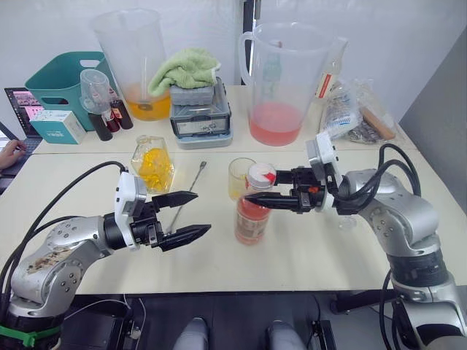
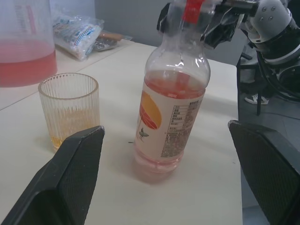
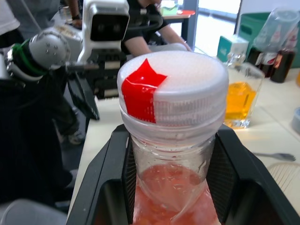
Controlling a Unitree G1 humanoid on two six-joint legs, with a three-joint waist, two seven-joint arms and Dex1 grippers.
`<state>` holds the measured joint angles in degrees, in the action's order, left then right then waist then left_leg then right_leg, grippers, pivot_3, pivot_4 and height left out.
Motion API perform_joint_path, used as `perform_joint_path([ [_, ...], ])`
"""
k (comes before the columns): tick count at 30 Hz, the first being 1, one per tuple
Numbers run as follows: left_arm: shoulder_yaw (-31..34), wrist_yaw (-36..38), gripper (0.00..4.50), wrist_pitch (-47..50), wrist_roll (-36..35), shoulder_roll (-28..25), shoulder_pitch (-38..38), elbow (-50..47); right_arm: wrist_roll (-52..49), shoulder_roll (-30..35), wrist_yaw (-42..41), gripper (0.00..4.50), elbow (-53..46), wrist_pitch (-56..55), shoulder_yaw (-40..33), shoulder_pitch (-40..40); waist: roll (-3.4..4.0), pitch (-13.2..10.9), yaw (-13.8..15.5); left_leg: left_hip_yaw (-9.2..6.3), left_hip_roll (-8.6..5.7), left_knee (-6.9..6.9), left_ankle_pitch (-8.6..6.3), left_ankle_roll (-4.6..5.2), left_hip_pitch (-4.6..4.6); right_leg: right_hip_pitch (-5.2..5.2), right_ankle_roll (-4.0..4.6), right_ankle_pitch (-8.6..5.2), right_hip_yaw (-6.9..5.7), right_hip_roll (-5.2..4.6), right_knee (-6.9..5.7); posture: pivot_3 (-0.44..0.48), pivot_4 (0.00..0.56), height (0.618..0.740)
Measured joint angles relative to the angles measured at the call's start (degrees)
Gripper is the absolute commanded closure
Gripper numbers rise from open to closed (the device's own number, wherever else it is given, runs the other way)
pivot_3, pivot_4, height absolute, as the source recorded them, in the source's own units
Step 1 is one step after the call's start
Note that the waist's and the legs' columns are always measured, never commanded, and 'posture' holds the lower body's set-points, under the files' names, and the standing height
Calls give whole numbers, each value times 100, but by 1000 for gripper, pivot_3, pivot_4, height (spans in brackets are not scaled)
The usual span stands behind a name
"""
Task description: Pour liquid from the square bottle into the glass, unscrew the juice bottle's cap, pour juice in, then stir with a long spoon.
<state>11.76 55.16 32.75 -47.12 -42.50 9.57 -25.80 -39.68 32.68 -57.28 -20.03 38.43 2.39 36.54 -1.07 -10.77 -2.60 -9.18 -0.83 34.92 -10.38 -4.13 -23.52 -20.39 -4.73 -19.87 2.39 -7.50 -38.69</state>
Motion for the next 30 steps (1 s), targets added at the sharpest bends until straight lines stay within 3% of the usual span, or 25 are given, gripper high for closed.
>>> perform_joint_path([
  [7,-199,-4,0,22,0,19,243,125,48,-167,451,3007,-326,151,159,-316,0,0,0,0,0,1,0,0,0,0,0,0,0,0,0,0,150,740],
  [19,-249,-13,0,118,-15,19,365,162,572,-270,-66,3007,58,-783,583,-601,0,1,-18,1,0,-1,0,0,14,8,0,0,1,0,-3,0,150,740],
  [21,-245,-17,0,119,-21,18,345,138,559,-270,-105,1988,87,-791,575,-593,-1,1,-17,1,0,0,0,0,13,10,0,0,1,0,-2,0,150,740],
  [27,-168,-10,0,118,-24,16,151,30,421,-145,-127,26,182,-505,528,-584,-1,0,-2,1,0,1,0,0,8,7,0,0,1,0,-2,0,150,740],
  [30,-148,27,0,112,-25,8,69,21,213,14,-119,26,97,-303,300,-566,-1,0,3,0,0,1,0,0,7,7,0,0,1,0,-1,0,150,740],
])
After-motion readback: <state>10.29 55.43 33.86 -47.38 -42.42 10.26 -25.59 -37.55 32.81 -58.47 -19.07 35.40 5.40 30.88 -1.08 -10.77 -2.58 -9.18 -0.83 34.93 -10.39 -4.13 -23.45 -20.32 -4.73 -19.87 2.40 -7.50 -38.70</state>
